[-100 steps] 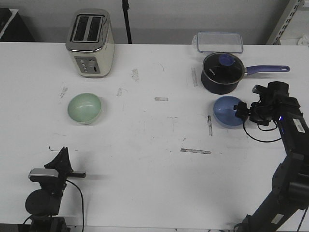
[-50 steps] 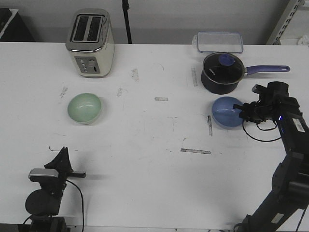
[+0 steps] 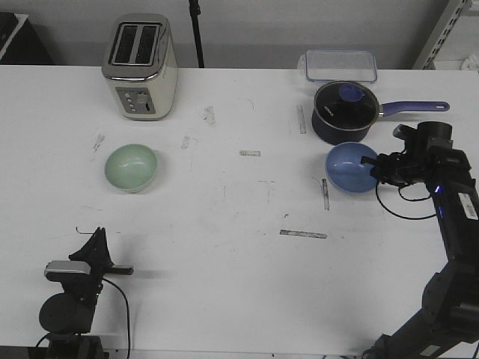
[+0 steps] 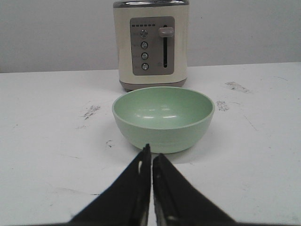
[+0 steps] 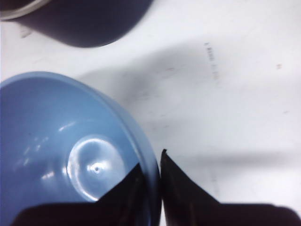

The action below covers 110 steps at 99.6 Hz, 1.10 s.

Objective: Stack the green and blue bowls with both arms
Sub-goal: 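Slide the light blue bowl with the right gripper toward the table center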

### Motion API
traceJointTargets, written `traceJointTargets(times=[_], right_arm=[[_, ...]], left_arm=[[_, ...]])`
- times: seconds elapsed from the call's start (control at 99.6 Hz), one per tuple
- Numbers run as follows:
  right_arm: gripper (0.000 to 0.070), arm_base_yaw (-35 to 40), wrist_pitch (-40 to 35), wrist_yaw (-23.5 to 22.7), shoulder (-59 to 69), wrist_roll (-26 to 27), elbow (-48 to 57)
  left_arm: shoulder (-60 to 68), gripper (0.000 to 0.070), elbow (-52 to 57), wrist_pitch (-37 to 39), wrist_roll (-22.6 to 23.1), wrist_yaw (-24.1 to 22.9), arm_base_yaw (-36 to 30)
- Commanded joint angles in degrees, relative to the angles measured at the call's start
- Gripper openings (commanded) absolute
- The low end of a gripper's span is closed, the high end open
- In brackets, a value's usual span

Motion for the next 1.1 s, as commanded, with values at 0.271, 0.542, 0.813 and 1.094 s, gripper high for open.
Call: traceJointTargets(times=[0.271,0.542,0.813,1.094], right_arm=[[0.001,15.3,1.5,-0.4,-0.3,7.5,1.2],[0.0009,29.2,6.3,4.6,0.9,17.1,1.2],[0.0009,36.7,9.5,7.3,5.3,22.9,1.2],[0.001,38.8,9.6,10.6,8.4,23.6,1.2]], left_arm=[[-0.1,0.0002,-1.3,0.9,-0.3,0.0,0.1],[-0.1,0.0002,-1.3,0.9,-0.3,0.0,0.1],[-0.1,0.0002,-1.3,0.9,-0.3,0.0,0.1],[-0.1,0.0002,-1.3,0.9,-0.3,0.0,0.1]])
